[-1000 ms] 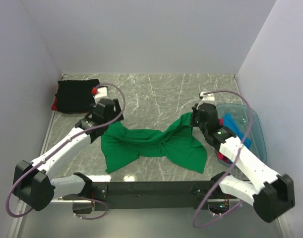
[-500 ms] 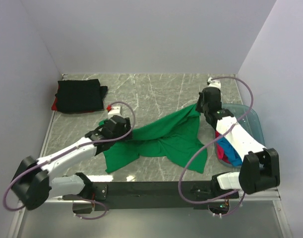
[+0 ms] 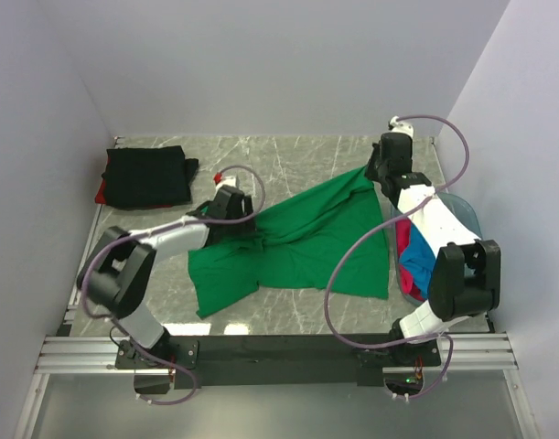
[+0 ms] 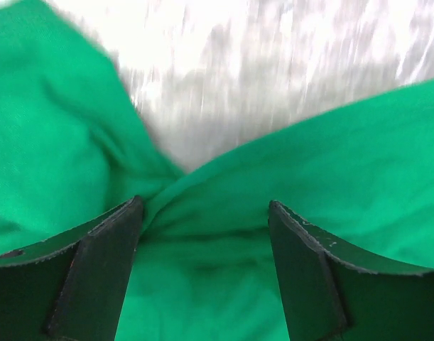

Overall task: Fold and stack the t-shirts
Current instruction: Flatten the tshirt out

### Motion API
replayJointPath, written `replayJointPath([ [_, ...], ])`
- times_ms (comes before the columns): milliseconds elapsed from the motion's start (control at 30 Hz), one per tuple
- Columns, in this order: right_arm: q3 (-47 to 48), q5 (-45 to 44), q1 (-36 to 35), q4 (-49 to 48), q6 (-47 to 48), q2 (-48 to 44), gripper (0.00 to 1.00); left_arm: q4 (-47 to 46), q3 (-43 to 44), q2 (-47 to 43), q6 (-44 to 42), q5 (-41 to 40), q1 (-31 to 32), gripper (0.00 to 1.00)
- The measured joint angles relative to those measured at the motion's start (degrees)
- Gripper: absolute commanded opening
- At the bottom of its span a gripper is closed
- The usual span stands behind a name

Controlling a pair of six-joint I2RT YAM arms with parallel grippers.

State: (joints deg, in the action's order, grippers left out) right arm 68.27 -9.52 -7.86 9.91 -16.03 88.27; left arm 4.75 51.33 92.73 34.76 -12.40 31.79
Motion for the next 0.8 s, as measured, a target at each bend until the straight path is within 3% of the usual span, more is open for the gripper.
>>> replayJointPath([
  [233,5.31,1.18,0.00,0.50,0.04,2.19,0.00,-1.77,13.46,13.33,-2.99,2.01,-3.19,0.77],
  [333,6.62,1.44,0.00,0.59,0.26,3.17,0.00,-0.42,17.79,14.45,-4.70,1.40,-3.91,0.78],
  [400,6.62,1.79,0.02,1.11,0.44,3.28,0.11,-0.20,19.63,13.07,-5.60,0.46,-4.13,0.79],
  [433,6.62,2.05,0.02,1.38,0.37,3.32,0.26,-0.24,19.80,11.69,-5.75,-0.02,-4.15,0.80],
  [467,6.62,2.38,0.02,1.64,0.22,3.37,0.53,0.20,19.61,9.55,-5.86,-0.63,-4.15,0.80],
  [533,6.60,3.34,0.02,1.97,0.28,3.39,0.66,0.04,16.92,3.48,-5.64,-2.23,-3.91,0.81],
  [700,1.49,5.77,-0.13,0.09,0.11,1.38,0.73,-0.61,1.25,-13.53,-1.90,-6.80,-2.54,0.81],
  [800,-5.79,6.60,-1.07,-0.11,-0.87,-3.06,0.73,1.29,-7.85,-17.18,1.51,-8.57,-0.57,0.81],
])
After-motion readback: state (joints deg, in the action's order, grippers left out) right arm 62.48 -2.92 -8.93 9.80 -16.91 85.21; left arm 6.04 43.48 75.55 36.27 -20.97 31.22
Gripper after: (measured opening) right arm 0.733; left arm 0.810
